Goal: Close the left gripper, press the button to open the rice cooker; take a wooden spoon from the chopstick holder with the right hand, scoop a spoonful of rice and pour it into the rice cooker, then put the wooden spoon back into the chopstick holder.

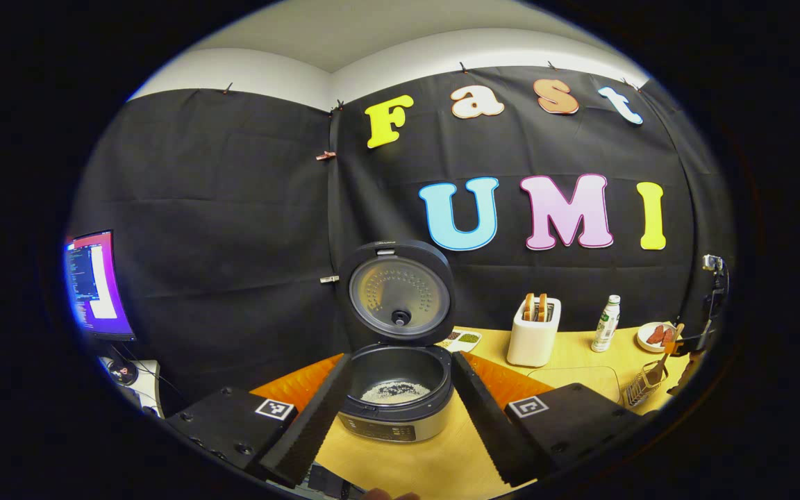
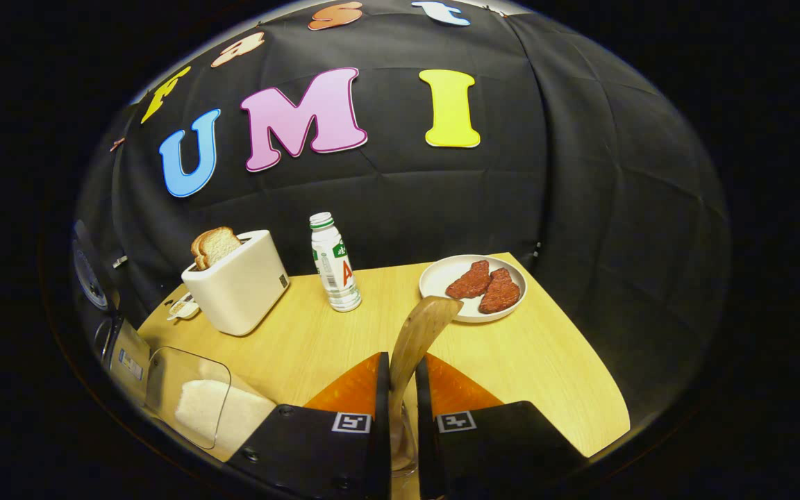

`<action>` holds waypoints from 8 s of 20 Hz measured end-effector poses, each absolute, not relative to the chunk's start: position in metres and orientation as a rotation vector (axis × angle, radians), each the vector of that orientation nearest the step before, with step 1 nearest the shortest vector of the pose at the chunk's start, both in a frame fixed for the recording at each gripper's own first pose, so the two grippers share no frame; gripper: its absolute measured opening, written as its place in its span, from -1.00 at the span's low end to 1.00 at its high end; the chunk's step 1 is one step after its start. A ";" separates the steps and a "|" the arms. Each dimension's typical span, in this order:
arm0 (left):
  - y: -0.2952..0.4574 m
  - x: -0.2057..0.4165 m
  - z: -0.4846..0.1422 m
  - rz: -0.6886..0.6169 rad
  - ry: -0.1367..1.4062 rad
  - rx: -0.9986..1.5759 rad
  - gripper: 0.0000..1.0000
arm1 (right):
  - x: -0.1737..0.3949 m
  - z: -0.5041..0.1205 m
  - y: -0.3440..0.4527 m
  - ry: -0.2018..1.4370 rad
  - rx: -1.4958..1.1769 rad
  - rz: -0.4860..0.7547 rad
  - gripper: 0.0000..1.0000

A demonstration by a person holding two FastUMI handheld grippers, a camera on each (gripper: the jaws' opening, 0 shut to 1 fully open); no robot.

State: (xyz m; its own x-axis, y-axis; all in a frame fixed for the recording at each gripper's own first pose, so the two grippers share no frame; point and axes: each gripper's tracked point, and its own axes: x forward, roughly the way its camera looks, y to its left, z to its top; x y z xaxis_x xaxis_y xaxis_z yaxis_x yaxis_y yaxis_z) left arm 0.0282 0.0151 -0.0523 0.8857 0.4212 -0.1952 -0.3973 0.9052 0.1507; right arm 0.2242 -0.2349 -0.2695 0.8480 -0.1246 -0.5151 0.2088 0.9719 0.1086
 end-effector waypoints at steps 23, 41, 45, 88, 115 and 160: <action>0.040 0.033 -0.050 0.337 0.195 0.067 0.92 | 0.202 -0.093 -0.111 0.205 0.139 -0.005 -0.82; 0.139 0.061 -0.058 0.237 0.210 0.082 0.92 | 0.205 -0.243 0.020 0.411 0.061 -0.041 -0.81; 0.156 0.068 -0.064 0.226 0.217 0.072 0.92 | 0.199 -0.253 0.031 0.427 0.074 -0.084 -0.82; 0.170 0.047 -0.045 0.248 0.155 0.094 0.92 | 0.189 -0.104 0.155 0.349 0.645 0.077 -0.82; 0.200 0.025 -0.042 0.345 0.142 0.104 0.92 | 0.169 -0.083 0.307 0.148 -0.004 0.488 -0.83; -0.070 0.110 -0.019 0.108 0.067 0.109 0.92 | 0.174 -0.158 -0.208 0.327 0.073 -0.254 -0.22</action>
State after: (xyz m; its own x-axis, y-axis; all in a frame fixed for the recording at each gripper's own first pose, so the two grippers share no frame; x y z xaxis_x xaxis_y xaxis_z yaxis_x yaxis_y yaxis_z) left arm 0.1098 -0.0698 -0.0187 0.9919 0.1110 -0.0611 -0.1037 0.9882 0.1125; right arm 0.1739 -0.2081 -0.1582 0.9155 -0.2345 -0.3269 0.2582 0.9656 0.0303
